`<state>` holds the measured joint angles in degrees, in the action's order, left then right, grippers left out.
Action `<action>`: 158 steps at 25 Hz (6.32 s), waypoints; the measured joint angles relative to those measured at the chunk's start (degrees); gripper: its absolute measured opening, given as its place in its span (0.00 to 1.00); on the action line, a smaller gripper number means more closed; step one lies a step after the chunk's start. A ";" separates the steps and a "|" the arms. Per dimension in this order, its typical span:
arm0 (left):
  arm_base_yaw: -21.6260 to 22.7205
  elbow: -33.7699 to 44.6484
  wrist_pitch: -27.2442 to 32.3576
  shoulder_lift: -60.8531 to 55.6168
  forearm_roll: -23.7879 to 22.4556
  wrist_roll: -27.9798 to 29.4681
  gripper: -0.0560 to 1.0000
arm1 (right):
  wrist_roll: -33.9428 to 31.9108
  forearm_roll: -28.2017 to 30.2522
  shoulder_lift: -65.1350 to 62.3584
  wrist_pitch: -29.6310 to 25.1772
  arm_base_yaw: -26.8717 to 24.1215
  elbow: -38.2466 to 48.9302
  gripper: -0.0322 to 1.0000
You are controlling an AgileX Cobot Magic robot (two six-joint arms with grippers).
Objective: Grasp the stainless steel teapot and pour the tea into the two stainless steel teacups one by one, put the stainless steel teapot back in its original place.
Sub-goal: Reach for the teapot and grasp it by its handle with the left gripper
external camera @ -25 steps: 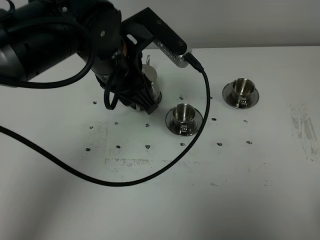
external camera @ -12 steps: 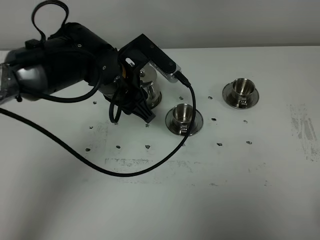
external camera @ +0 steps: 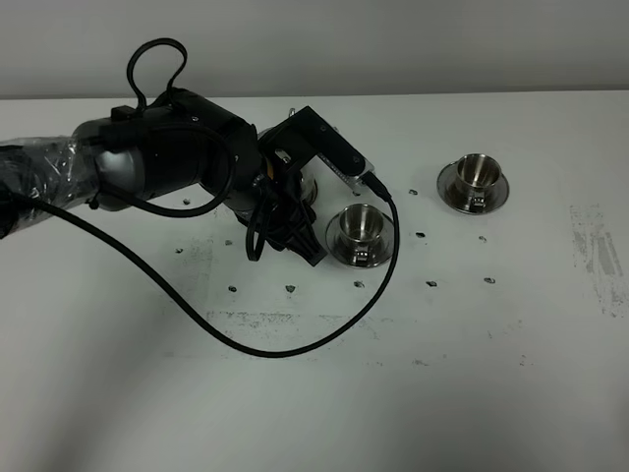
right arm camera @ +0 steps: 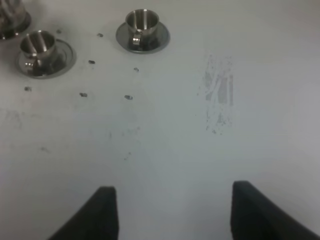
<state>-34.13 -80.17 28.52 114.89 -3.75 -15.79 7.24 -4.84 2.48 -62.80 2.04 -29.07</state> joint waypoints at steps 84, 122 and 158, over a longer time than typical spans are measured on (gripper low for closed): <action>1.06 -1.03 5.63 -4.60 -4.92 13.94 0.47 | 0.00 0.00 0.00 -0.12 0.00 0.00 0.52; 6.61 -32.94 39.34 14.93 1.92 13.72 0.48 | -0.02 0.00 0.00 -0.13 0.00 0.00 0.52; 8.35 -44.32 37.20 24.77 4.45 13.54 0.58 | -0.01 0.00 0.00 -0.13 0.00 0.00 0.52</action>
<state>-25.77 -124.49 65.72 139.65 0.71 -2.26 7.23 -4.84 2.48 -62.93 2.04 -29.07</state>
